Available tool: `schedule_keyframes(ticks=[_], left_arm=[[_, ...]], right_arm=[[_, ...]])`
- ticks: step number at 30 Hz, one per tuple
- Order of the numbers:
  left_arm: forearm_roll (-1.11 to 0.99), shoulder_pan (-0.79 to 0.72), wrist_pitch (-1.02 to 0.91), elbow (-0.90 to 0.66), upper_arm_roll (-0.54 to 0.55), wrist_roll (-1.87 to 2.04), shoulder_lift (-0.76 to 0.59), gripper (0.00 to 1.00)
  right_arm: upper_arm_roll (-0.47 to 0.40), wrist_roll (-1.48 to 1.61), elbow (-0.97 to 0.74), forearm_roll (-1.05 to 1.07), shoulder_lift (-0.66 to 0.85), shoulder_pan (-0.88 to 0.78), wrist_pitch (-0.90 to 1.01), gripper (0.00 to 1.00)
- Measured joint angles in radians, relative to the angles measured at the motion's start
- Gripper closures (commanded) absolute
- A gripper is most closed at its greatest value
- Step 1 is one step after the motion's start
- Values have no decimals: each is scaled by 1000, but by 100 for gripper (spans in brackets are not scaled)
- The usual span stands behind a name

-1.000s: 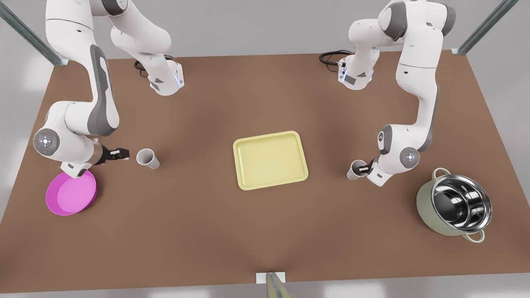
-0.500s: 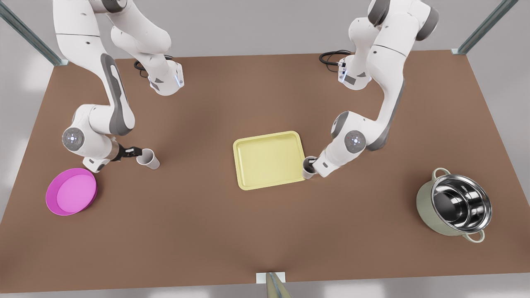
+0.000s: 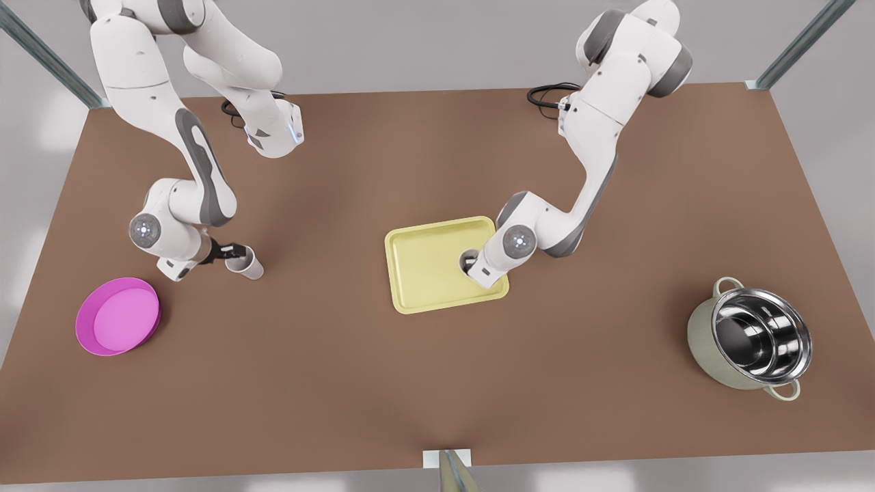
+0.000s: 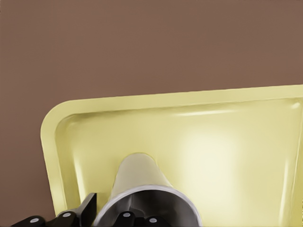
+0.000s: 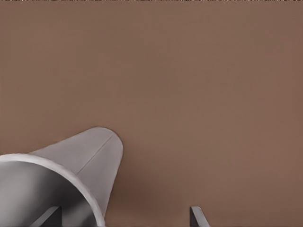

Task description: Use both arms to respectively pick up the white IKEA cups from the middle-left and middle-right positions, then place the white IKEA cups onto the middle-middle tray, ensuring that the cups remain upright and do not tip over

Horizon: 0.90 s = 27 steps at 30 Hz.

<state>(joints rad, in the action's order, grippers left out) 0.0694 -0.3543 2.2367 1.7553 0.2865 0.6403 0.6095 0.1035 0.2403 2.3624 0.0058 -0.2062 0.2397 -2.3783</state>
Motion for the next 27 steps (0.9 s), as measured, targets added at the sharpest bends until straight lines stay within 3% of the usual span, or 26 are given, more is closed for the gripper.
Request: schedule_keyframes(ticks=[2, 3, 8, 12, 16, 17, 20, 22, 23, 25, 27], left_arm=[[12, -1, 12, 0, 0, 9, 2, 0], [15, -1, 16, 0, 0, 14, 1, 0], [-3, 0, 18, 4, 0, 56, -7, 0], [-18, 12, -8, 7, 7, 98, -41, 0], [-22, 23, -56, 4, 12, 132, -98, 0], [-23, 27, -92, -37, 9, 139, -116, 0], [-82, 105, -325, -374, 6, 158, -132, 0], [-132, 255, -501, -533, 7, 134, -149, 0], [-150, 325, -560, -465, -12, 96, -240, 0], [-164, 320, -618, -316, -90, 27, -392, 0], [-157, 304, -669, -294, -122, -32, -414, 0]], right_arm=[[3, 1, 0, 0, -13, -2, -19, 4], [4, 2, 0, 0, -20, -4, -27, 11], [12, 17, -10, 12, -35, -8, -53, 77], [39, 31, -48, 35, -37, -19, -50, 79], [61, 30, -278, 71, -89, -61, 55, 79], [63, 29, -320, 81, -100, -105, 79, 79], [63, 5, -445, 114, -153, -284, 132, 79], [64, -32, -554, 124, -227, -420, 151, 79], [64, -53, -597, 127, -255, -469, 155, 79], [63, -97, -656, 129, -301, -547, 152, 79], [61, -145, -696, 127, -342, -611, 144, 79]])
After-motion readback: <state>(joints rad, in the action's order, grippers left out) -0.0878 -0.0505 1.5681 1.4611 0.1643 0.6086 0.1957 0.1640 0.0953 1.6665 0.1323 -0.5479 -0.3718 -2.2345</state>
